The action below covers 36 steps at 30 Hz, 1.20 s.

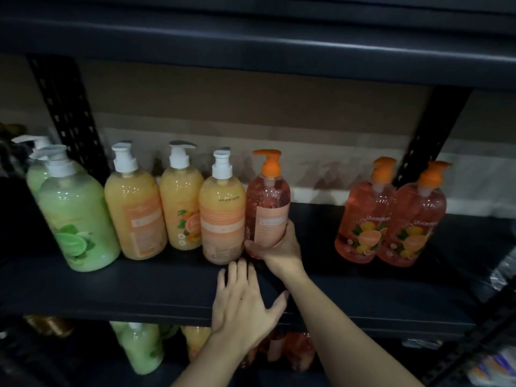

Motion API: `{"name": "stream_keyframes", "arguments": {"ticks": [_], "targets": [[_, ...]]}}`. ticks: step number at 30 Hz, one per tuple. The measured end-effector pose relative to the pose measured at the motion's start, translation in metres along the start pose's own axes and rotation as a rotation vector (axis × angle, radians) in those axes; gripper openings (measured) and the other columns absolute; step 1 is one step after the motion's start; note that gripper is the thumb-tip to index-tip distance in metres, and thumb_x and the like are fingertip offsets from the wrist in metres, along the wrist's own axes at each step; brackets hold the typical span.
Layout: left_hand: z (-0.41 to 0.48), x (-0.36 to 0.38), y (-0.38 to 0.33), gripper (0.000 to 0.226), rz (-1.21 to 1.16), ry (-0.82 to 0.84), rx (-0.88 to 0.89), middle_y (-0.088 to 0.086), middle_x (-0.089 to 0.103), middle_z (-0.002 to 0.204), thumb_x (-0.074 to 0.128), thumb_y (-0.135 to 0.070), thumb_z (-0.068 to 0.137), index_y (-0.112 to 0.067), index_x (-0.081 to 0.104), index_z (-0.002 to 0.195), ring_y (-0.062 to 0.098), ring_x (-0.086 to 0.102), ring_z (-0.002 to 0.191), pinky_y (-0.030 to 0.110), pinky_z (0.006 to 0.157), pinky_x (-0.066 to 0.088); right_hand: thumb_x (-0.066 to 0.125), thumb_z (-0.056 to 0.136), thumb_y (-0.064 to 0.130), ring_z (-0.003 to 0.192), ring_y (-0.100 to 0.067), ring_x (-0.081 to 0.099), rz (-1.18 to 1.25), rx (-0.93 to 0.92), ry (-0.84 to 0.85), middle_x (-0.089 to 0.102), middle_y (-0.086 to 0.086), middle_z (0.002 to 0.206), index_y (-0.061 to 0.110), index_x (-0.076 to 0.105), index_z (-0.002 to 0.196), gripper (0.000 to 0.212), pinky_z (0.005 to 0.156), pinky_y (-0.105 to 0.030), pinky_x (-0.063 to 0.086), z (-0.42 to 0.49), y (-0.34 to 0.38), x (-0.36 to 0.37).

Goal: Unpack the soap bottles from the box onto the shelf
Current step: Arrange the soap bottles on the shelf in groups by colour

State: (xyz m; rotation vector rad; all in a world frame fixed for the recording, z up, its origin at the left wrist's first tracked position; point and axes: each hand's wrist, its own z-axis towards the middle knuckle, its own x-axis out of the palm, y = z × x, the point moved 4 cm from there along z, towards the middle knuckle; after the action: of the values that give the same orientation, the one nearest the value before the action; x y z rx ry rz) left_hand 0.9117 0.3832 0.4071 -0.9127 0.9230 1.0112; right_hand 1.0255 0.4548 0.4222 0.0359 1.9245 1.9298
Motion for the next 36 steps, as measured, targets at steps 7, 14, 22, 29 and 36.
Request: {"name": "stream_keyframes", "arguments": {"ticks": [7, 14, 22, 29, 36], "targets": [[-0.002, -0.004, 0.000, 0.090, 0.013, -0.003, 0.003, 0.010, 0.060, 0.122, 0.036, -0.075, 0.080, -0.002, 0.063, 0.124, 0.026, 0.052, 0.115, 0.042, 0.104, 0.041, 0.093, 0.052, 0.036, 0.116, -0.012, 0.058, -0.016, -0.016, 0.019, 0.060, 0.009, 0.124, 0.031, 0.040, 0.138, 0.101, 0.101, -0.036, 0.050, -0.006, 0.000, -0.008], [-0.003, -0.002, -0.001, 0.096, 0.030, -0.002, 0.012, 0.012, 0.056, 0.132, 0.028, -0.077, 0.083, -0.001, 0.057, 0.132, 0.027, 0.048, 0.123, 0.043, 0.109, 0.038, 0.094, 0.056, 0.037, 0.110, -0.007, 0.060, -0.071, -0.063, 0.095, 0.063, 0.012, 0.117, 0.025, 0.042, 0.136, 0.096, 0.094, -0.026, 0.050, -0.026, -0.006, -0.042], [-0.004, 0.002, -0.014, 0.104, 0.064, 0.073, 0.036, 0.010, 0.042, 0.149, 0.013, -0.079, 0.081, -0.003, 0.043, 0.145, 0.025, 0.035, 0.139, 0.048, 0.118, 0.025, 0.095, 0.057, 0.038, 0.103, 0.003, 0.062, -0.124, -0.063, 0.132, 0.066, 0.015, 0.113, 0.030, 0.047, 0.128, 0.086, 0.087, -0.015, 0.049, -0.052, -0.021, -0.112], [-0.007, 0.007, -0.065, 0.109, 0.083, 0.235, 0.128, 0.007, 0.016, 0.163, -0.002, -0.079, 0.075, -0.009, 0.019, 0.155, 0.022, 0.010, 0.150, 0.047, 0.123, 0.005, 0.094, 0.058, 0.041, 0.106, 0.001, 0.065, -0.132, -0.036, 0.139, 0.068, 0.013, 0.117, 0.032, 0.046, 0.134, 0.090, 0.093, -0.021, 0.050, -0.069, -0.034, -0.181], [0.003, 0.018, -0.107, 0.115, 0.064, 0.284, 0.179, 0.006, 0.017, 0.162, -0.005, -0.086, 0.073, -0.009, 0.021, 0.155, 0.023, 0.010, 0.149, 0.050, 0.122, 0.005, 0.094, 0.057, 0.046, 0.109, 0.000, 0.064, -0.159, -0.002, 0.078, 0.067, 0.013, 0.120, 0.035, 0.043, 0.137, 0.095, 0.100, -0.028, 0.050, -0.076, -0.045, -0.238]]}}
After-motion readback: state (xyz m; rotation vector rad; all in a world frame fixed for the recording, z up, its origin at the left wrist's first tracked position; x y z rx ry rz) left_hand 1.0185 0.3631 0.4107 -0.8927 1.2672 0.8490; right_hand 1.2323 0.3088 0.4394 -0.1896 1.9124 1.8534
